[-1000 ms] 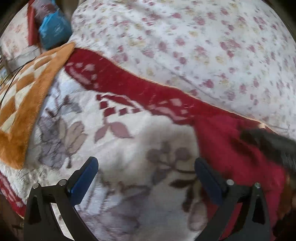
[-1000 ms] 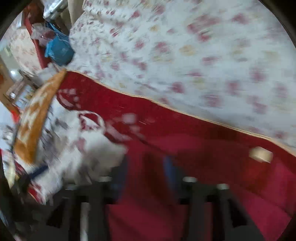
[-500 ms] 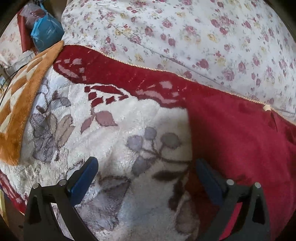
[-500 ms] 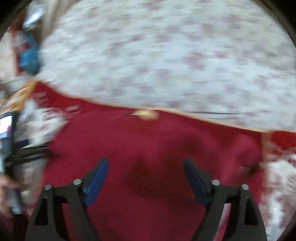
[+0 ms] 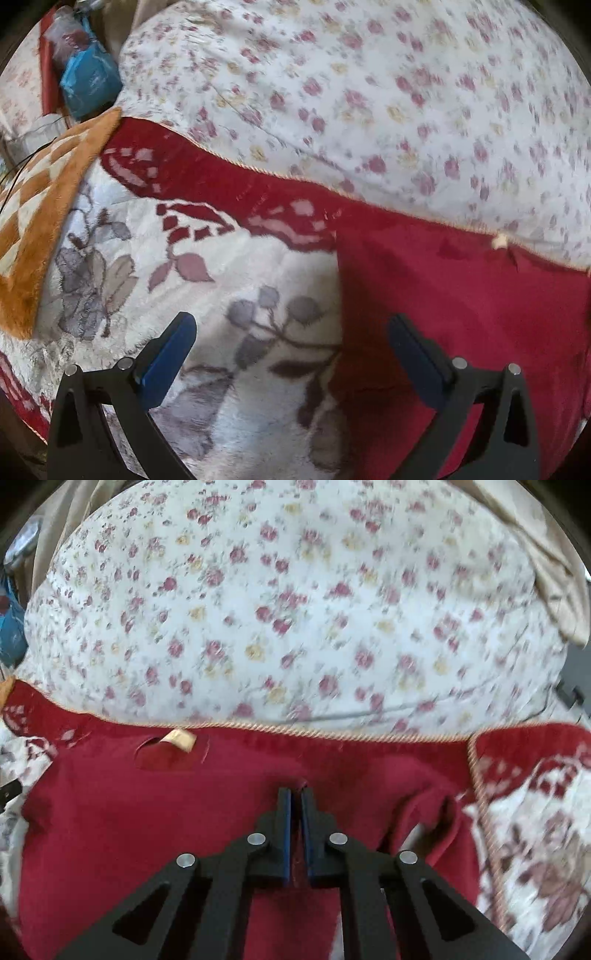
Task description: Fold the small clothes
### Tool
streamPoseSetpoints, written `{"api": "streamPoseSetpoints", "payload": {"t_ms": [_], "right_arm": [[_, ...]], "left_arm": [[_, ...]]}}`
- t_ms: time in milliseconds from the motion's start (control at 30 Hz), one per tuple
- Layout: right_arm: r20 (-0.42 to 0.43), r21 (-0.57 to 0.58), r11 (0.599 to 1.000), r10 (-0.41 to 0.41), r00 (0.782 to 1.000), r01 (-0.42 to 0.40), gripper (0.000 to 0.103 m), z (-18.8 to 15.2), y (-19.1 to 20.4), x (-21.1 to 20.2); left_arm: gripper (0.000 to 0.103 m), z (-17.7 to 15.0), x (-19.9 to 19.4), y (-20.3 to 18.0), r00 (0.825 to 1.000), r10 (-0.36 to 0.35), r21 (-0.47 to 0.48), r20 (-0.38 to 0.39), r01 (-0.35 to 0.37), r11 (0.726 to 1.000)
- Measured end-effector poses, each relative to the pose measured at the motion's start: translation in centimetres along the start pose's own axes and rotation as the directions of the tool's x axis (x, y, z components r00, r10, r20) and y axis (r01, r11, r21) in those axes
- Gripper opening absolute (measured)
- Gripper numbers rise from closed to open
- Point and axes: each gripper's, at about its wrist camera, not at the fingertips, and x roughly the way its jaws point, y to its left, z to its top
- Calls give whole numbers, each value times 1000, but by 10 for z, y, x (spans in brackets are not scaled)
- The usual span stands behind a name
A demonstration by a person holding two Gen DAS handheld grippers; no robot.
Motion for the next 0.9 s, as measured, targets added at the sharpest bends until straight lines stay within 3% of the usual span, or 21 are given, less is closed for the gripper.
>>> {"api": "streamPoseSetpoints", "payload": {"t_ms": [33,133,200,233,300,433,500,567,600,633,767,833,900], "right_arm": [[-12,-10,1000,2,1000,-2,7,-3,-1,7],[-167,13,1000,16,986,-14,11,-13,-6,35],[-123,91,994,70,990,-59,15,-18,-13,22],[-94,109,991,88,992,-78,22,-17,-13,16],[-78,82,990,125,989,-118,28,-17,2,13],[-205,61,988,151,967,-142,28,-30,24,47],[-182,62,989,143,973,-134,28,-30,25,41],[-168,87,982,178,970,-165,39,-29,25,28],[-157,101,977,203,967,-189,54,-28,24,22],[-145,103,974,214,966,-200,60,-29,25,13],[-111,78,976,210,971,-202,61,-35,28,-7],[-146,72,982,184,972,-175,62,-43,28,3],[-218,90,983,179,959,-163,62,-55,26,17]], "left_arm": [[103,-2,7,-6,1000,19,22,-24,-19,1000],[103,-9,18,-14,997,52,70,-65,-48,996],[103,-10,18,-13,997,50,68,-57,-46,997],[103,-10,19,-12,997,47,66,-64,-43,997],[103,-9,20,-10,997,41,55,-71,-37,998],[103,-10,21,-9,997,31,45,-75,-28,999],[103,-10,21,-9,997,29,40,-77,-26,999],[103,-10,20,-7,997,21,34,-75,-19,999],[103,-10,19,-7,997,19,33,-75,-17,999],[103,-9,17,-7,997,18,32,-75,-16,999],[103,-9,8,-8,998,8,36,-56,-6,999],[103,-9,6,-9,999,6,41,-52,-4,999],[103,-10,3,-10,999,-2,42,-47,4,999]]}}
